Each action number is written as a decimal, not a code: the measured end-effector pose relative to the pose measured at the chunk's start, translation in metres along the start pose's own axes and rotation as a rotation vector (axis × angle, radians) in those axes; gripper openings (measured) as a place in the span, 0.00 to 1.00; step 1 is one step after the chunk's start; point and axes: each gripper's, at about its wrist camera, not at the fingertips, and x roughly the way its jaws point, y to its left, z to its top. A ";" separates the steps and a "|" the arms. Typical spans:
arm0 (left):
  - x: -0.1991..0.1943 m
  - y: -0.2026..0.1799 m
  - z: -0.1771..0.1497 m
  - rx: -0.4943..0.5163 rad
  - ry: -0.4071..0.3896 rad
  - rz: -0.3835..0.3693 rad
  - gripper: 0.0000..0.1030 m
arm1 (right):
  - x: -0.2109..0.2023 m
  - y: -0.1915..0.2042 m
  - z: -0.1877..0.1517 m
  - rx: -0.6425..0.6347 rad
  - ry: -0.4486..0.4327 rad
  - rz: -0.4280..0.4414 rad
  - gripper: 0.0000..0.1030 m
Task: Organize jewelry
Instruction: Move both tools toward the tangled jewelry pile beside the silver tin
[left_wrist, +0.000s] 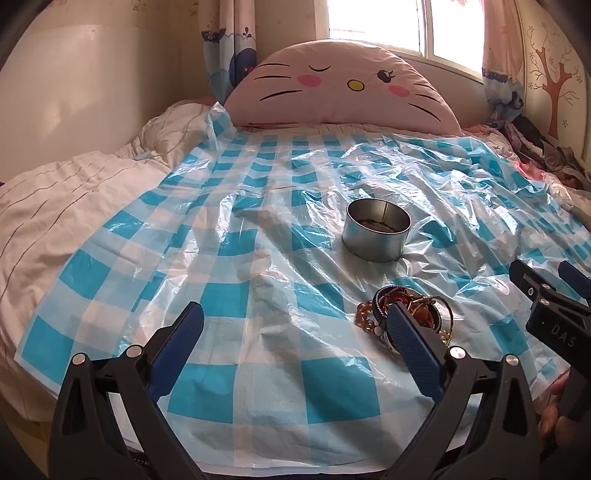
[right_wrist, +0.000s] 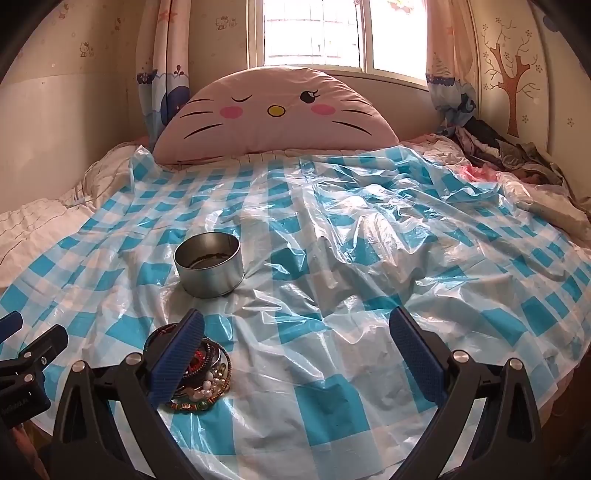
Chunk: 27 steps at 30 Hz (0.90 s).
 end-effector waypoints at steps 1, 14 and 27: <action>0.000 0.000 0.000 0.000 0.001 0.000 0.93 | -0.001 0.000 -0.001 -0.002 -0.003 0.000 0.93; 0.002 0.000 -0.002 -0.003 0.008 0.000 0.93 | 0.005 0.000 -0.002 0.001 0.020 0.009 0.93; 0.003 0.000 -0.001 -0.001 0.013 0.001 0.93 | 0.004 0.001 0.000 0.000 0.027 0.004 0.93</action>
